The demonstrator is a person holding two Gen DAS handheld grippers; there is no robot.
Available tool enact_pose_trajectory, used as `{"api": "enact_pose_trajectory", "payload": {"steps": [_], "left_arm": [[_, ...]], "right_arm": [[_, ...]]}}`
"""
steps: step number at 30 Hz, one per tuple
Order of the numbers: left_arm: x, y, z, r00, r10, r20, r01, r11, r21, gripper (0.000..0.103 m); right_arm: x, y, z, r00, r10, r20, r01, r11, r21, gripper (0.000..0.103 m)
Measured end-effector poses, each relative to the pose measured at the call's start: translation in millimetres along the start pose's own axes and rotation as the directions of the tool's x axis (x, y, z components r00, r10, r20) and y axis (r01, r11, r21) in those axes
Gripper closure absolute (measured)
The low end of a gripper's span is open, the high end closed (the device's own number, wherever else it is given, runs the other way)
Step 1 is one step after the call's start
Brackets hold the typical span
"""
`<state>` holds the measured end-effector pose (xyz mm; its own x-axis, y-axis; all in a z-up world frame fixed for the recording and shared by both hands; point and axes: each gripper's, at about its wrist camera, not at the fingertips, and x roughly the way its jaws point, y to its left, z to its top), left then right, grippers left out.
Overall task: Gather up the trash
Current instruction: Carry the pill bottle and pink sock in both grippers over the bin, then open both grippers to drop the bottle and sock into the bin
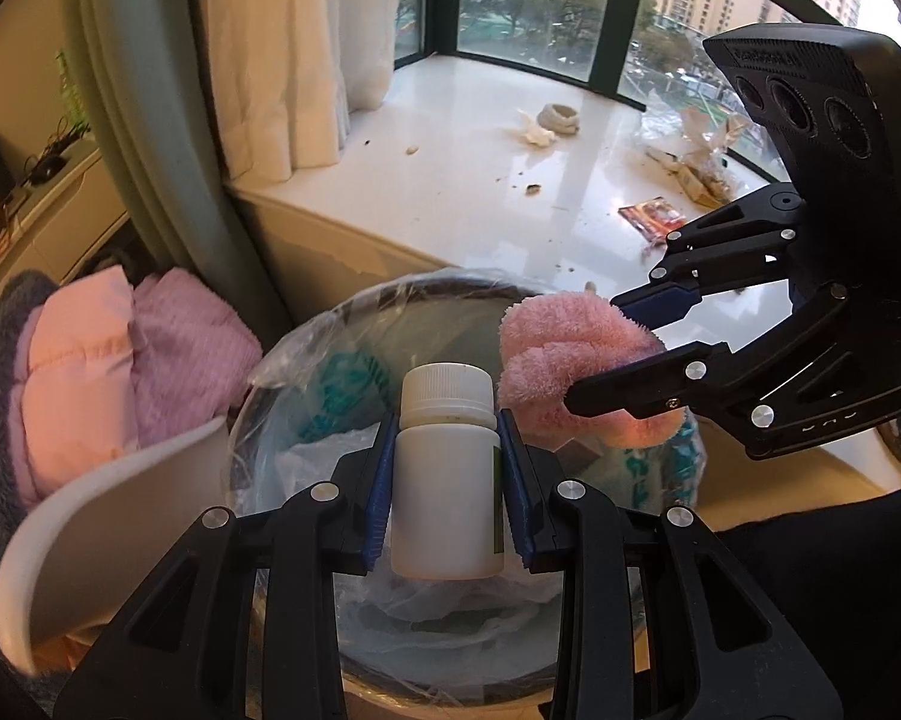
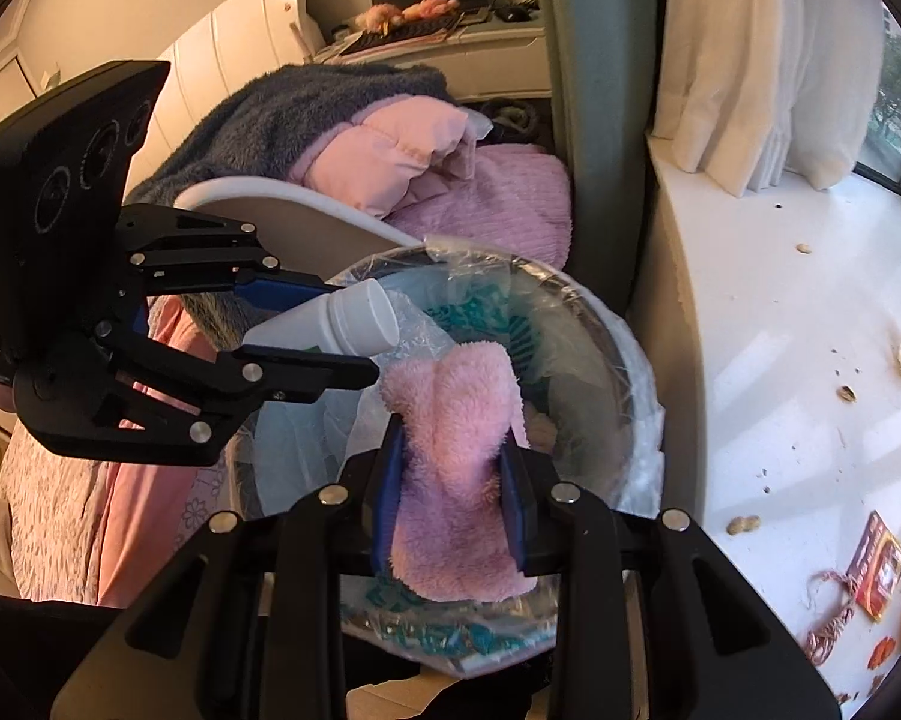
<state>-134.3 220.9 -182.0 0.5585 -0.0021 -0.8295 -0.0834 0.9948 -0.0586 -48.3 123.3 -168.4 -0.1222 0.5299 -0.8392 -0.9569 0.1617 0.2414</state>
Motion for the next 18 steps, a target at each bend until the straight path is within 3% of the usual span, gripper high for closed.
{"api": "enact_pose_trajectory", "payload": {"steps": [14,16,18], "left_arm": [[28.7,23.8,-20.2,0.997,0.041,-0.065,-0.049,0.992,-0.118,0.073],[28.6,25.1,-21.0,0.997,0.045,-0.063,-0.053,0.99,-0.132,0.073],[27.9,27.0,-21.3,0.997,0.046,-0.061,-0.055,0.988,-0.141,0.07]], "right_arm": [[46.7,-13.8,6.9,0.996,0.022,-0.09,-0.026,0.998,-0.048,0.075],[47.8,-13.9,6.5,0.996,0.018,-0.092,-0.023,0.998,-0.053,0.071],[45.9,-13.6,6.9,0.997,0.013,-0.072,-0.017,0.998,-0.058,0.056]]}}
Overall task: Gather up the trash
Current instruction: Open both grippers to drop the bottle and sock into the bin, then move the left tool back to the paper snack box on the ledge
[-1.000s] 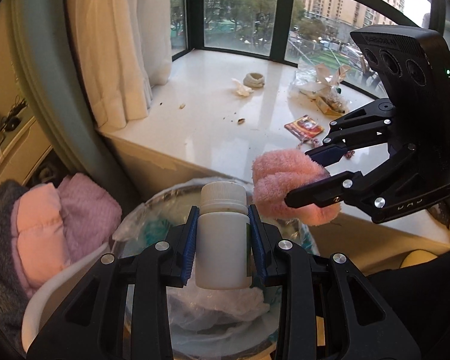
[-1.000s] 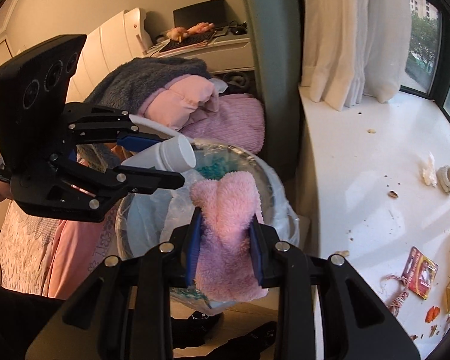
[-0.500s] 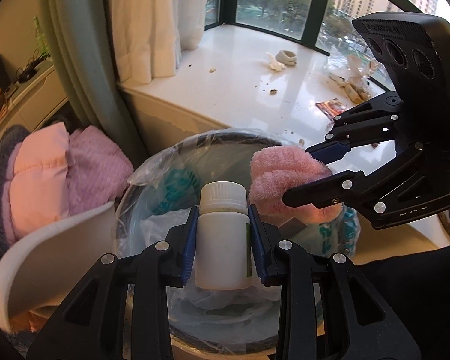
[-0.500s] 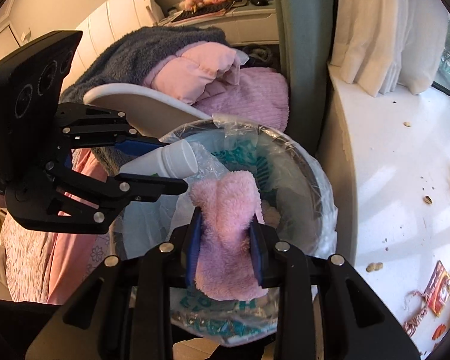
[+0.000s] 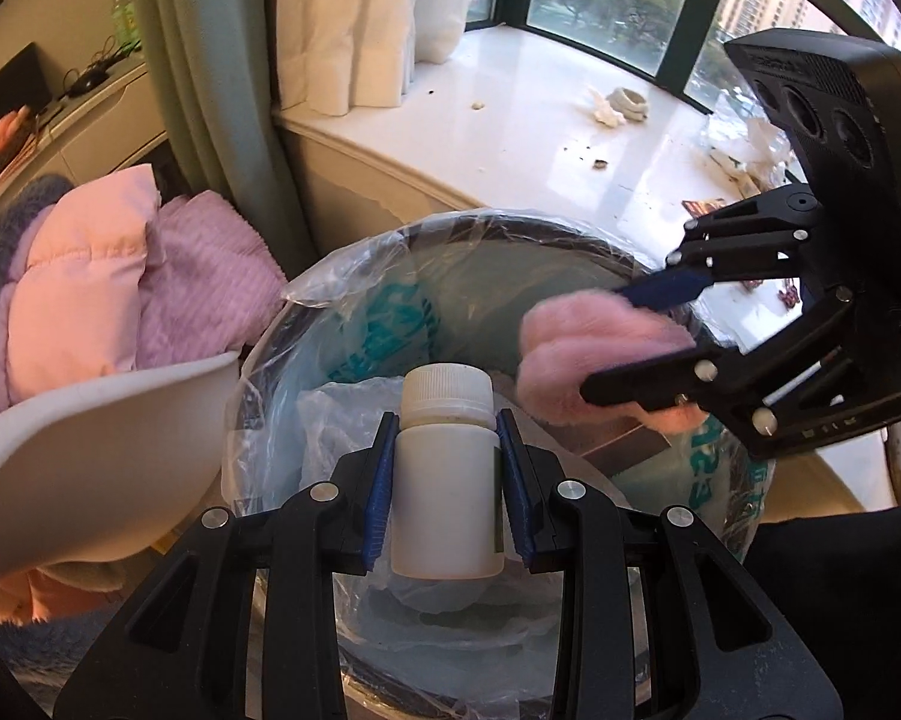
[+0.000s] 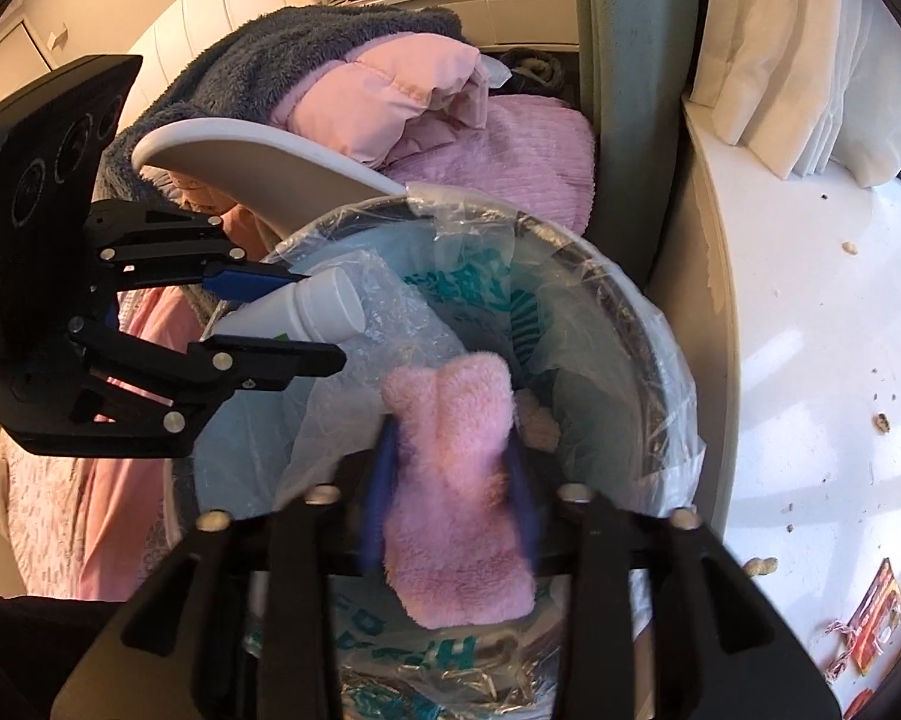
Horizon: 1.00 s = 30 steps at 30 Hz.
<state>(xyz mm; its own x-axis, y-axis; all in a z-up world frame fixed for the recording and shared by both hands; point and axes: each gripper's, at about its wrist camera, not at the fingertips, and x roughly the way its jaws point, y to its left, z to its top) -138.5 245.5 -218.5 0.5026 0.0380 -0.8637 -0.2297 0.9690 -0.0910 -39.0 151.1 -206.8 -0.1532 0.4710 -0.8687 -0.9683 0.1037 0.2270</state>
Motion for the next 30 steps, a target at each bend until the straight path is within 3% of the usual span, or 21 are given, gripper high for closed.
{"api": "enact_pose_trajectory", "payload": {"steps": [2,7,10,20,30], "left_arm": [[-3.0,0.4,0.3,1.0,0.003,0.008,-0.003,1.0,0.001,0.059],[-12.3,-0.9,1.6,0.999,0.023,0.036,-0.023,1.0,0.005,0.024],[-16.8,-3.0,3.9,0.998,0.023,0.05,-0.024,1.0,0.014,0.01],[-26.8,-49.3,34.7,0.994,-0.018,0.107,0.0,0.985,0.171,0.006],[-14.2,-138.1,84.0,0.978,-0.17,0.118,0.116,0.923,0.367,0.006]], "right_arm": [[-5.4,-0.4,0.3,1.0,-0.015,0.025,0.015,1.0,0.001,0.046],[-23.3,-7.2,-0.3,0.996,-0.045,0.075,0.043,0.998,0.037,0.044],[-38.1,-12.5,-5.0,0.992,-0.077,0.104,0.07,0.995,0.068,0.031],[-93.8,-41.6,-43.7,0.968,-0.198,0.153,0.162,0.962,0.219,0.03],[-167.6,-91.1,-111.8,0.914,-0.369,0.167,0.275,0.869,0.412,0.03]]}}
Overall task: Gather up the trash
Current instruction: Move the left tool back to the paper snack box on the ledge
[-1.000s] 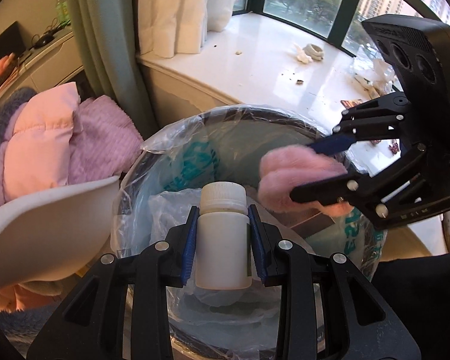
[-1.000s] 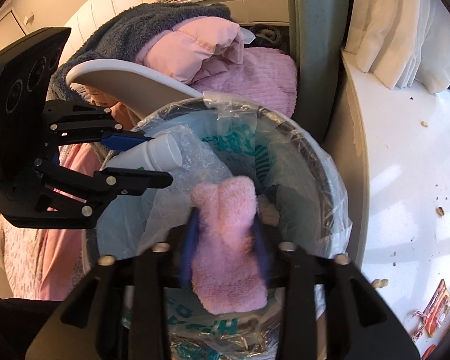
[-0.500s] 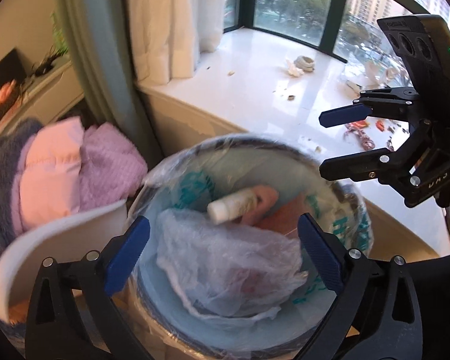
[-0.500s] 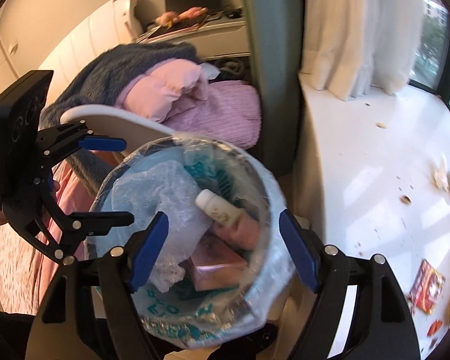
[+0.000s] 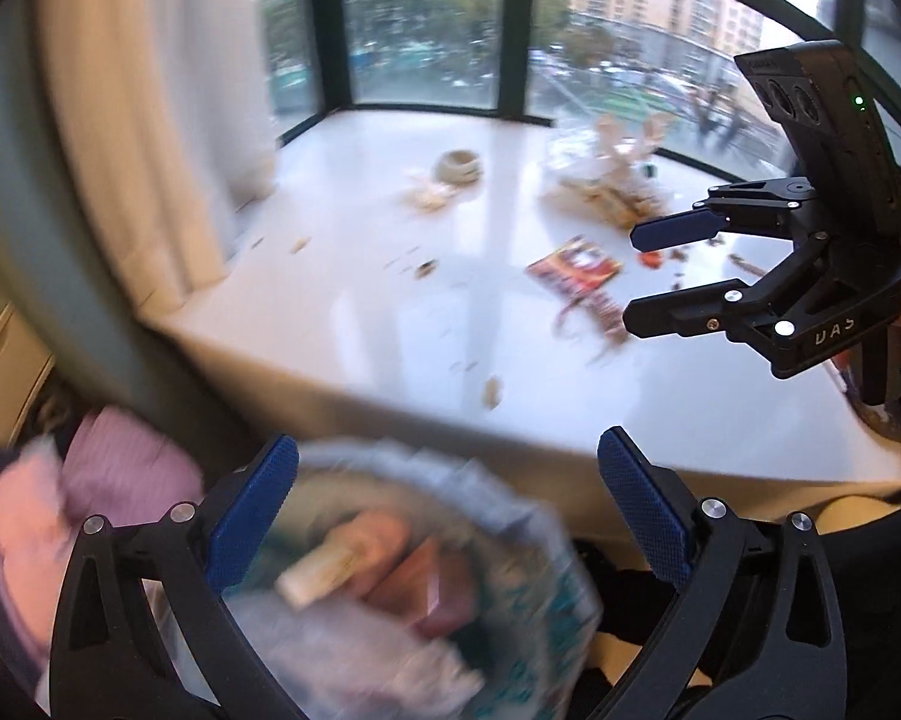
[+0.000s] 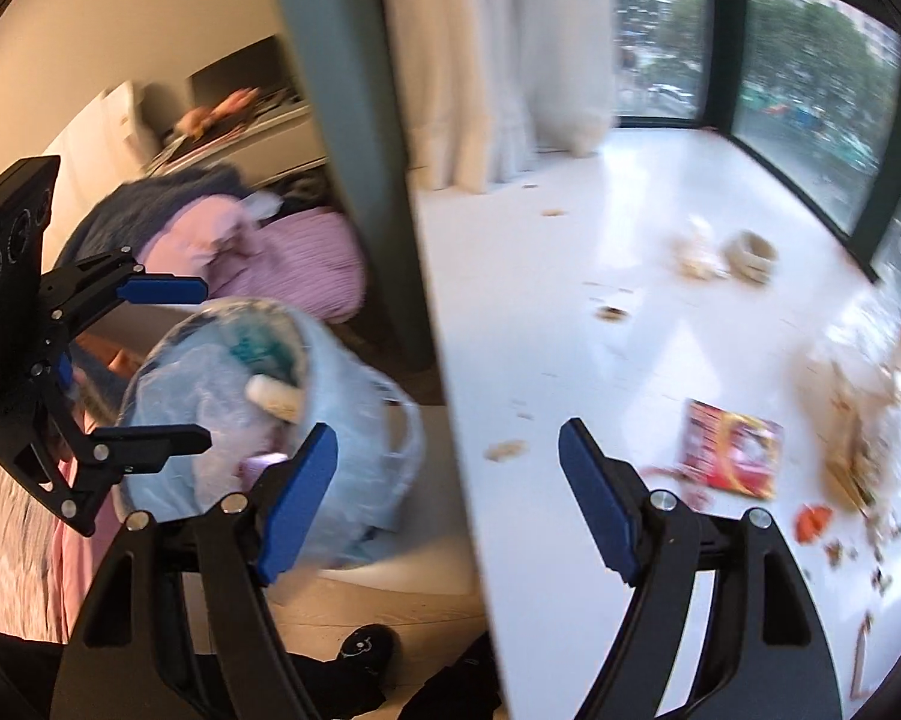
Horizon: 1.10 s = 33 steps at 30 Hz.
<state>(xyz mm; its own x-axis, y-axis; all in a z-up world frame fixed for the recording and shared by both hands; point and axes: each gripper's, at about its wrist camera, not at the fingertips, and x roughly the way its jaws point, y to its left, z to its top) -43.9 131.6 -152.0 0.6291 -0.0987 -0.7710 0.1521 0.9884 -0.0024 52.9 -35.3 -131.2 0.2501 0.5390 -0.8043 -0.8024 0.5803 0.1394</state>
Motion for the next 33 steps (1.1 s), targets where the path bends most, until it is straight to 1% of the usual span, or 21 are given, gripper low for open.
{"api": "enact_pose_trajectory", "payload": {"steps": [4,7,12,14,16,20,24,30,33], "left_arm": [[14.7,-24.9,29.3,0.998,-0.06,0.018,0.059,0.997,0.057,0.006],[23.4,-41.8,47.7,0.996,-0.089,0.027,0.086,0.992,0.091,0.006],[36.9,-72.8,76.0,0.99,-0.135,0.038,0.129,0.981,0.145,0.006],[43.5,-83.7,85.9,0.987,-0.154,0.039,0.146,0.975,0.166,0.006],[50.3,-93.3,95.6,0.985,-0.171,0.036,0.162,0.969,0.187,0.006],[61.0,-113.9,114.0,0.98,-0.195,0.034,0.182,0.956,0.229,0.006],[72.4,-131.1,132.7,0.975,-0.221,0.031,0.206,0.946,0.25,0.006],[94.8,-155.8,168.9,0.972,-0.234,0.035,0.212,0.928,0.308,0.006],[110.3,-166.0,192.6,0.969,-0.244,0.036,0.221,0.922,0.318,0.006]], "right_arm": [[-22.7,-32.6,-13.8,0.998,-0.057,0.018,0.056,0.997,0.054,0.03],[-39.3,-52.9,-23.9,0.995,-0.098,0.027,0.094,0.99,0.103,0.03],[-63.2,-75.8,-33.8,0.985,-0.166,0.054,0.156,0.976,0.152,0.03],[-69.5,-84.3,-37.4,0.978,-0.2,0.05,0.19,0.968,0.162,0.03],[-75.9,-91.6,-40.9,0.975,-0.216,0.057,0.202,0.962,0.182,0.03],[-88.8,-111.0,-47.6,0.967,-0.247,0.07,0.226,0.949,0.218,0.03],[-100.9,-135.3,-54.6,0.956,-0.279,0.088,0.247,0.931,0.27,0.03],[-116.5,-189.2,-60.9,0.937,-0.337,0.096,0.287,0.894,0.345,0.03],[-121.2,-220.0,-61.1,0.928,-0.362,0.092,0.306,0.877,0.37,0.03]]}}
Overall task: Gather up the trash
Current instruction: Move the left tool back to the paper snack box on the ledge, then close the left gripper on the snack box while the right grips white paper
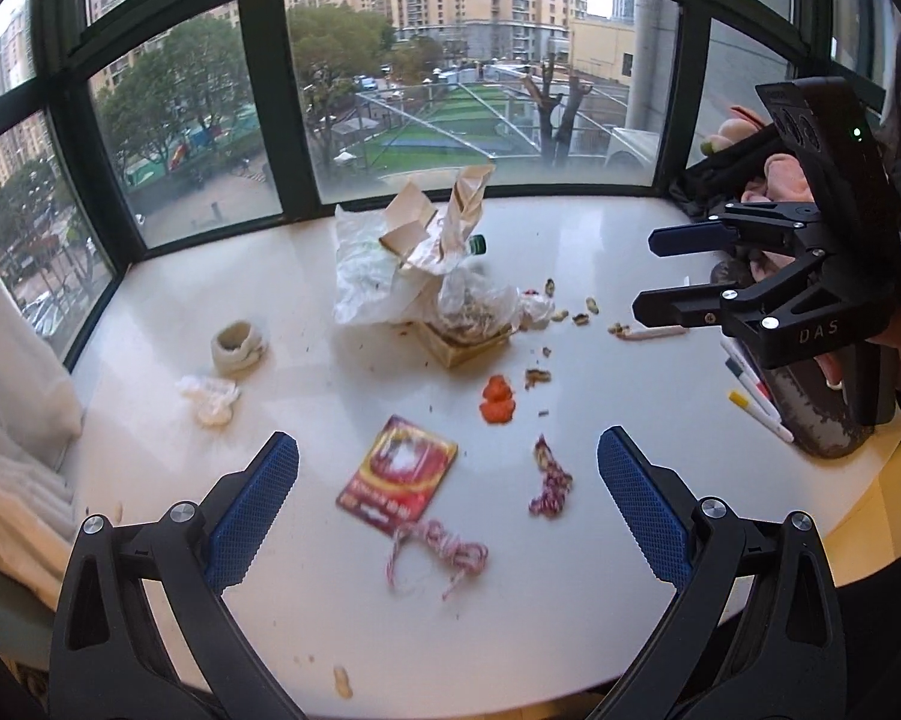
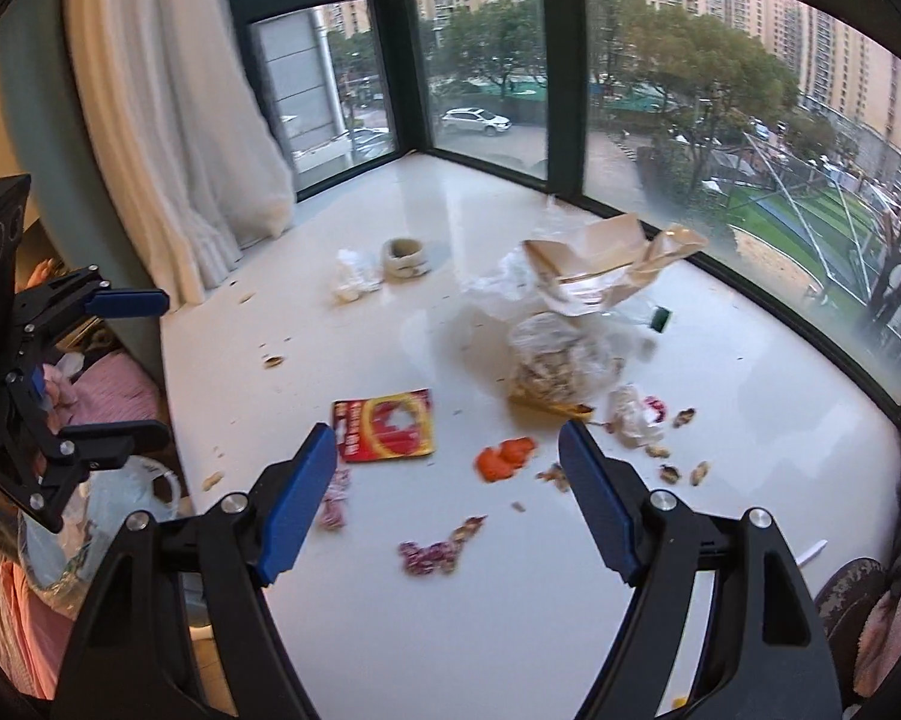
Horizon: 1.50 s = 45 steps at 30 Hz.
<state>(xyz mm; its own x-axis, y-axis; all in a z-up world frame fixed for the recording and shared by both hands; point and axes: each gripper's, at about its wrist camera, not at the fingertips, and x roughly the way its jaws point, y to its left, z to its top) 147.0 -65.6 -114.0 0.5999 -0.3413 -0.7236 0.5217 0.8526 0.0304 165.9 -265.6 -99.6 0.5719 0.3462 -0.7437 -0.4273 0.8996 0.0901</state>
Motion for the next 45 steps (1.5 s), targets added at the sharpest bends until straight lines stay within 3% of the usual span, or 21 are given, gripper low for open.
{"api": "enact_pose_trajectory", "payload": {"steps": [7,11,19,24,29,39,41,43,45], "left_arm": [[48.2,12.3,54.3,1.0,-0.001,0.008,0.001,1.0,0.02,0.006],[84.2,28.8,81.6,1.0,-0.003,0.006,0.003,1.0,-0.003,0.006],[161.8,67.4,125.9,0.999,-0.037,-0.022,0.035,0.996,-0.081,0.006],[217.7,81.1,137.2,0.994,-0.069,-0.083,0.062,0.995,-0.082,0.006],[260.0,86.9,141.4,0.989,-0.105,-0.108,0.096,0.992,-0.08,0.006],[304.5,85.7,142.3,0.983,-0.147,-0.115,0.14,0.988,-0.059,0.006],[307.7,88.0,143.4,0.982,-0.15,-0.11,0.142,0.987,-0.078,0.011],[311.0,89.7,144.6,0.981,-0.157,-0.117,0.146,0.984,-0.097,0.031],[314.6,89.8,144.3,0.978,-0.161,-0.131,0.147,0.984,-0.105,0.043]], "right_arm": [[34.5,-60.8,29.8,0.999,-0.034,0.011,0.034,0.998,0.051,0.03],[66.2,-97.2,45.4,0.999,-0.037,-0.002,0.037,0.988,0.148,0.03],[122.2,-163.2,73.8,1.0,0.024,0.004,-0.024,0.924,0.38,0.03],[160.1,-183.3,81.1,0.999,0.034,-0.043,-0.01,0.89,0.455,0.03],[182.4,-188.5,84.8,0.998,0.04,-0.058,-0.008,0.882,0.471,0.03],[217.3,-197.6,97.1,0.995,0.076,-0.064,-0.034,0.864,0.502,0.03],[219.5,-196.9,100.0,0.995,0.071,-0.063,-0.031,0.867,0.497,0.032],[221.2,-196.5,101.7,0.995,0.078,-0.064,-0.036,0.866,0.498,0.04],[219.9,-194.3,102.4,0.995,0.078,-0.064,-0.037,0.87,0.492,0.055]]}}
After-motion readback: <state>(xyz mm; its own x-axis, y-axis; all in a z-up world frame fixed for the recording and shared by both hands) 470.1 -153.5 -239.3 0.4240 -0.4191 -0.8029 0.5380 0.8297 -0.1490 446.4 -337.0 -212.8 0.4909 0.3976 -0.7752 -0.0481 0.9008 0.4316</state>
